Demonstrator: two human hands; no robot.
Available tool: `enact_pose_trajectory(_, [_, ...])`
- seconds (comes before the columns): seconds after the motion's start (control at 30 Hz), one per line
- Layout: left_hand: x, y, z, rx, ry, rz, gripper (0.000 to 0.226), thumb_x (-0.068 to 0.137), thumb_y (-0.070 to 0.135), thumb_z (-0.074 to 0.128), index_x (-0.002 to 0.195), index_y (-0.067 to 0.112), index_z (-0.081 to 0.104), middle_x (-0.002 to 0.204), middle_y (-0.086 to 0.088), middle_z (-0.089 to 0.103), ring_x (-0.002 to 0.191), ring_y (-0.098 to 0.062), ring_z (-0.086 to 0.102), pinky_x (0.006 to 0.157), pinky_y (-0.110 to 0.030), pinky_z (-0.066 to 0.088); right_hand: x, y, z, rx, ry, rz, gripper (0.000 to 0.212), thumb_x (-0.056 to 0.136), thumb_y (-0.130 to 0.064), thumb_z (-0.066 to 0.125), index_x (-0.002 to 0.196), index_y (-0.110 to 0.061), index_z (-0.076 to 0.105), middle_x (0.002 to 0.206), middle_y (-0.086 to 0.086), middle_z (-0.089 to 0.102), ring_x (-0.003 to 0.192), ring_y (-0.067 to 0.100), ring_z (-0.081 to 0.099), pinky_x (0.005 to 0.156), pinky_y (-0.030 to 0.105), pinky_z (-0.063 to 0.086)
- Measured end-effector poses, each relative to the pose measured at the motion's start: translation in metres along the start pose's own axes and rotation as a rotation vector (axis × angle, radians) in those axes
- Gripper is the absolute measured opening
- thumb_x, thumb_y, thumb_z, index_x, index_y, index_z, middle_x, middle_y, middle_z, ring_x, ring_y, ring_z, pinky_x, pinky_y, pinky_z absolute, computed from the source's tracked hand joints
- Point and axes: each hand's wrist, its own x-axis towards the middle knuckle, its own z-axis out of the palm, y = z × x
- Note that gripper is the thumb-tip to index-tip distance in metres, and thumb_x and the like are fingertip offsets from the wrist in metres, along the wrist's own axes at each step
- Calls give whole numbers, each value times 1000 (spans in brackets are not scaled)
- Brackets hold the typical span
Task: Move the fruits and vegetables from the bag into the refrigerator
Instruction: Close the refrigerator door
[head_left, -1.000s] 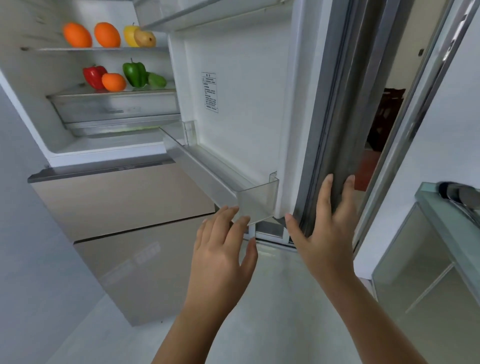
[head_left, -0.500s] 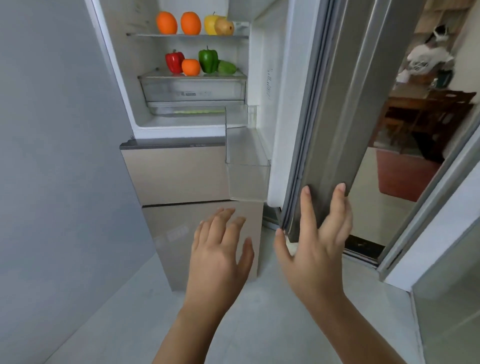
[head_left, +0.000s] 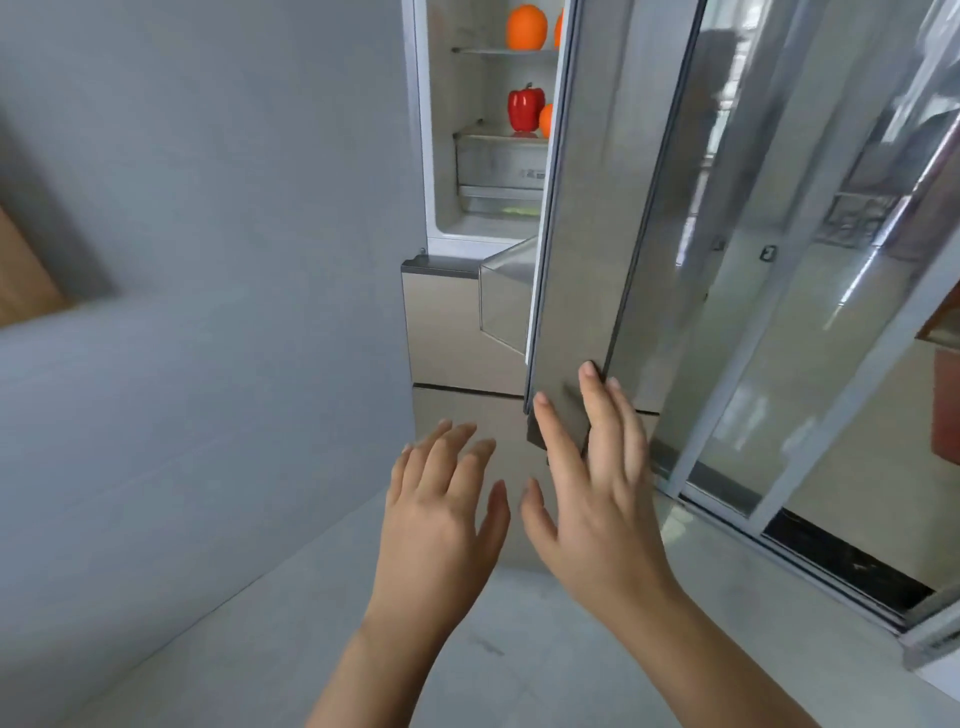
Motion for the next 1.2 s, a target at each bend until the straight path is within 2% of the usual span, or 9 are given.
enact_pose_trajectory(0.13, [14,-35,3,47,29,-50,30,86,26,46,111,12,54,117,-10,61,118,-26,48,89,-49,47,30,-6,32,49,-24,-107,60,76,-19,56,133,-8,43,146,19,27,132,38,26,102,53,32])
enact_pose_trajectory(0.27, [39,-71,13,105,68,-64,30,86,26,46,111,12,54,117,-10,61,119,-26,47,91,-48,46,70,-3,68,37,-19,-186,61,78,-25,51,137,-16,39,149,13,22,135,36,21,101,60,25])
enact_pose_trajectory(0.37, [67,-97,28,157,96,-78,31,86,26,46,111,11,56,117,-10,61,119,-26,47,91,-48,46,106,9,98,49,3,-201,59,80,-28,47,138,-17,37,149,12,22,136,35,19,101,61,18])
enact_pose_trajectory(0.7, [165,-165,76,254,148,-115,31,87,27,44,113,12,54,120,-10,60,120,-26,47,93,-48,45,224,51,200,6,-62,-226,58,81,-32,39,137,-15,40,150,9,24,137,37,16,100,66,16])
enact_pose_trajectory(0.77, [180,-175,87,268,139,-122,33,86,27,44,113,12,55,121,-9,59,120,-27,48,92,-49,45,243,54,219,4,-68,-240,58,81,-30,44,136,-14,42,150,10,28,137,37,17,99,66,17])
enact_pose_trajectory(0.9, [205,-196,107,288,141,-99,31,86,26,45,114,14,51,120,-9,60,120,-26,46,92,-48,46,280,60,255,1,-77,-223,63,73,-22,69,131,-11,49,145,14,37,134,38,19,97,68,22])
enact_pose_trajectory(1.0, [222,-214,119,314,136,-91,30,86,26,44,112,13,51,118,-11,61,117,-29,51,90,-48,47,305,65,283,-43,-134,-191,66,69,-23,72,130,-8,50,144,16,39,134,39,20,97,67,26])
enact_pose_trajectory(1.13, [241,-231,130,331,136,-102,30,84,26,44,111,14,50,116,-11,62,115,-32,54,90,-49,47,333,73,313,-80,-211,-134,69,63,-27,77,124,-2,55,136,19,48,128,41,38,92,68,31])
enact_pose_trajectory(1.2, [247,-236,136,327,137,-99,30,84,26,44,110,14,50,116,-11,63,114,-32,55,90,-48,47,337,75,322,-102,-225,-128,71,62,-29,78,122,-1,55,135,20,48,128,42,39,92,69,31])
